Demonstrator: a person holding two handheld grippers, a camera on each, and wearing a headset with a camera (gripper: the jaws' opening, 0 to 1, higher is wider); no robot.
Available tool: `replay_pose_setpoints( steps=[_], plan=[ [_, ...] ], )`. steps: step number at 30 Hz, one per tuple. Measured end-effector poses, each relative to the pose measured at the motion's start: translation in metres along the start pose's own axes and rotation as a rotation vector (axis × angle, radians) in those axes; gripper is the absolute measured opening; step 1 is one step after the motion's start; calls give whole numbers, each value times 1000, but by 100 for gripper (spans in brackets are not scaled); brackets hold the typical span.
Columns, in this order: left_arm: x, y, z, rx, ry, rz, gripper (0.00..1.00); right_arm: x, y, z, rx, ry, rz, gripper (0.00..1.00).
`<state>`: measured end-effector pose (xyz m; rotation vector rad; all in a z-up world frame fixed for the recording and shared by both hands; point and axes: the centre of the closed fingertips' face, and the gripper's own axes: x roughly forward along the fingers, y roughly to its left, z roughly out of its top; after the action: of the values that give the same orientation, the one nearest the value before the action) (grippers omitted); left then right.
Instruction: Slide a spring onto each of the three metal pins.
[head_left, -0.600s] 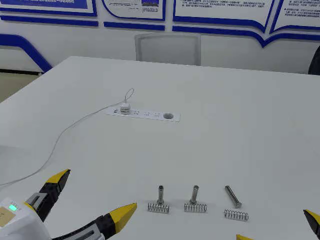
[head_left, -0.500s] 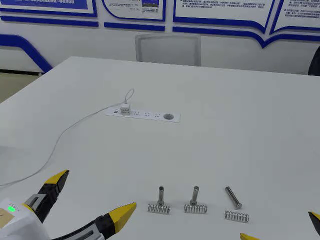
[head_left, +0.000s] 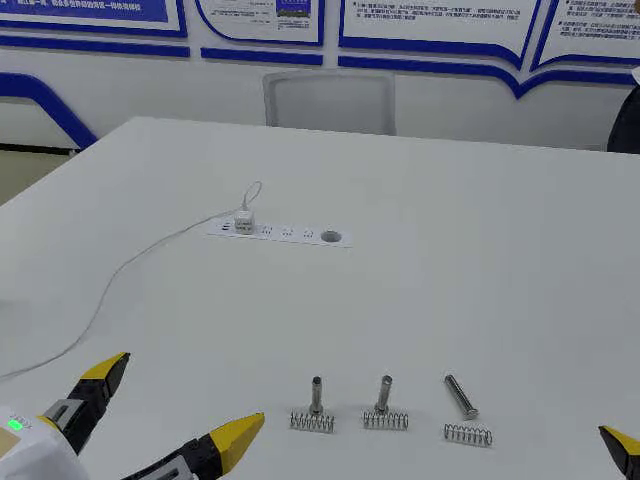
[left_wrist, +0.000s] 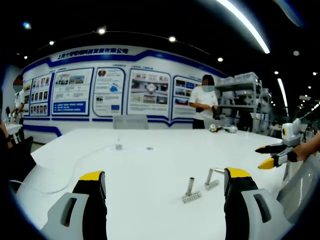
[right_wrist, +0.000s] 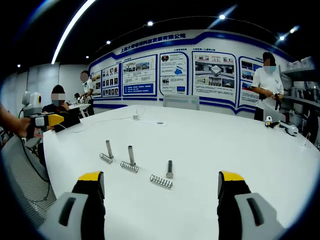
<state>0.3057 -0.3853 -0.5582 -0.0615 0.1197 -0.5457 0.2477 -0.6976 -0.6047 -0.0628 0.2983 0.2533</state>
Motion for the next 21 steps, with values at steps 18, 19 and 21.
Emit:
replay_pose_setpoints(
  steps=[18, 19, 21],
  plan=[
    [0, 1, -6, -19, 23, 3, 100, 0, -2, -2, 11, 7, -1, 95],
    [0, 1, -6, -18, 25, 2, 100, 0, -2, -2, 12, 8, 0, 95],
    [1, 0, -7, -9, 31, -1, 100, 0, -1, -3, 14, 10, 1, 95]
  ],
)
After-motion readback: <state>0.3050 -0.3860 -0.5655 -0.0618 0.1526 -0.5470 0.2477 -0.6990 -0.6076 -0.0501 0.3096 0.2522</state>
